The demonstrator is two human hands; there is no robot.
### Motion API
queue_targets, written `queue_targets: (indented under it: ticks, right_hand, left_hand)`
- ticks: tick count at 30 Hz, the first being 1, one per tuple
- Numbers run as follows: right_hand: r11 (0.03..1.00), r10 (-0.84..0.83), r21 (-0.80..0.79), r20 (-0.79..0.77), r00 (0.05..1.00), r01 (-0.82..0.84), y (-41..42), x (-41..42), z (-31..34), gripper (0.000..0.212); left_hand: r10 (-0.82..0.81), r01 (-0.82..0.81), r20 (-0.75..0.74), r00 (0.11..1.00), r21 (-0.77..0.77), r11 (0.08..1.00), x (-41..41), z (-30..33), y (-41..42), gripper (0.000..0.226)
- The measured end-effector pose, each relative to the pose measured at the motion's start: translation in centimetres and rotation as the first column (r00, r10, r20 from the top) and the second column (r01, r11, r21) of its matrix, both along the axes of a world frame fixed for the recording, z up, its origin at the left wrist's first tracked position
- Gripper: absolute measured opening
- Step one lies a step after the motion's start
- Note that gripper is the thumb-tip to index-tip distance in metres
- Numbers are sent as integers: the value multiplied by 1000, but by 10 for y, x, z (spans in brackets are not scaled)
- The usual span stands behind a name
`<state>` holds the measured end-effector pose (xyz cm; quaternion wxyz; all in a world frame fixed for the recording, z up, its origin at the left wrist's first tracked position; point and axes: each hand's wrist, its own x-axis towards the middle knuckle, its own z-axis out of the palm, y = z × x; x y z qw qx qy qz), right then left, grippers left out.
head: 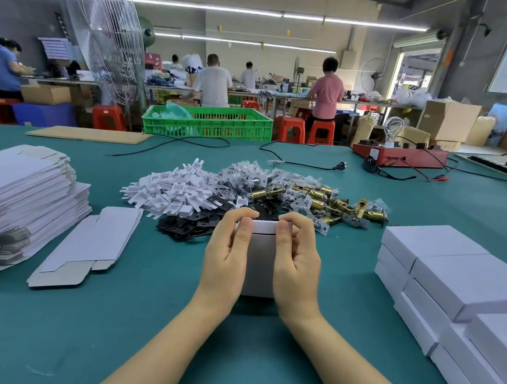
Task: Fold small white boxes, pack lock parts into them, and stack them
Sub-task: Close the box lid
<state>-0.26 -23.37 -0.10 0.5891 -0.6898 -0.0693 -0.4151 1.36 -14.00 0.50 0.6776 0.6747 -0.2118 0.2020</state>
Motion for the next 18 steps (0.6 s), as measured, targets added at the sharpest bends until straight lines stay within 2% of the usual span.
queue_targets:
  ticks: [5,18]
  right_hand:
    - [1000,-6,14,4,1000,6,2,1,0,7]
    - [998,-16,-52,40,999,18,-5,4,-4,10]
  left_hand:
    - [-73,73,-11,997,38,997,1,5,6,27]
    - [-108,107,9,994,60,992,-1,2,9,17]
